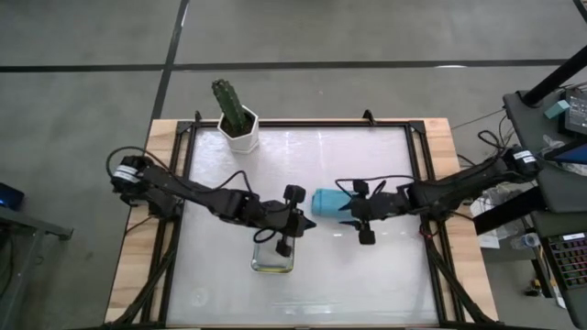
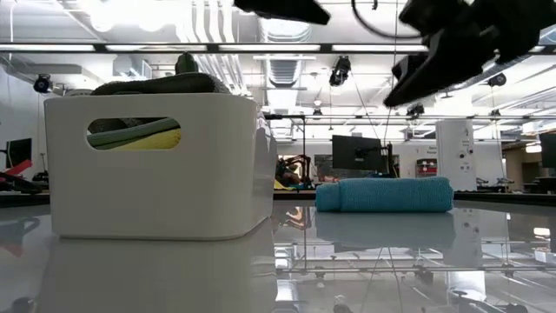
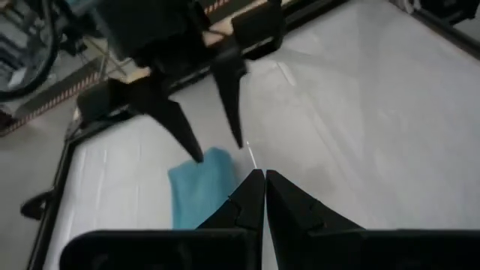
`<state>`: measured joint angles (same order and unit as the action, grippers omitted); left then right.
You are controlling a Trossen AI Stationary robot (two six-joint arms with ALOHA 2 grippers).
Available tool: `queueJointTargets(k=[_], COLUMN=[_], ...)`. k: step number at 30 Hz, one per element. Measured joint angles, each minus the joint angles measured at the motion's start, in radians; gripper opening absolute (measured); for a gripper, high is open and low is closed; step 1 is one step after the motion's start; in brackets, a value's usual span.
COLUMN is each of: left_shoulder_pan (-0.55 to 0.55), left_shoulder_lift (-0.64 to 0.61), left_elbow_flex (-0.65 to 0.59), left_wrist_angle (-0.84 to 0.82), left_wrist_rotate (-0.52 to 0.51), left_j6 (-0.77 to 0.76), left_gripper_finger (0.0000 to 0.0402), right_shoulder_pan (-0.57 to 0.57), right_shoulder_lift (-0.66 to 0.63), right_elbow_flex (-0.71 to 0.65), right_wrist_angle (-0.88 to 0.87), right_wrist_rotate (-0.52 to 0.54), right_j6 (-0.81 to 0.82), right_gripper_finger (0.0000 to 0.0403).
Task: Fold microfiber towels
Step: Put the blue microfiber towel into the bin
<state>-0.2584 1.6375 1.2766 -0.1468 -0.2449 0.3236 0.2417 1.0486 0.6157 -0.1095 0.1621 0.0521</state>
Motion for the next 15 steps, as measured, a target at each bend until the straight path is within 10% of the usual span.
queueJointTargets(k=[15], left_shoulder_pan=[0.001], left_shoulder_lift=[-0.083], left_elbow_flex=[-0.119], left_wrist_angle=[0.001], left_wrist_rotate=[-0.065], left_j6=[-0.03], left_gripper_finger=[0.0001], right_shoulder_pan=[0.0], right_shoulder_lift=[0.307], right_elbow_flex=[0.068], right_wrist_angle=[-0.125], right_wrist_rotate=[0.191], right_j6=[-0.011], right_gripper_finger=[0.0218])
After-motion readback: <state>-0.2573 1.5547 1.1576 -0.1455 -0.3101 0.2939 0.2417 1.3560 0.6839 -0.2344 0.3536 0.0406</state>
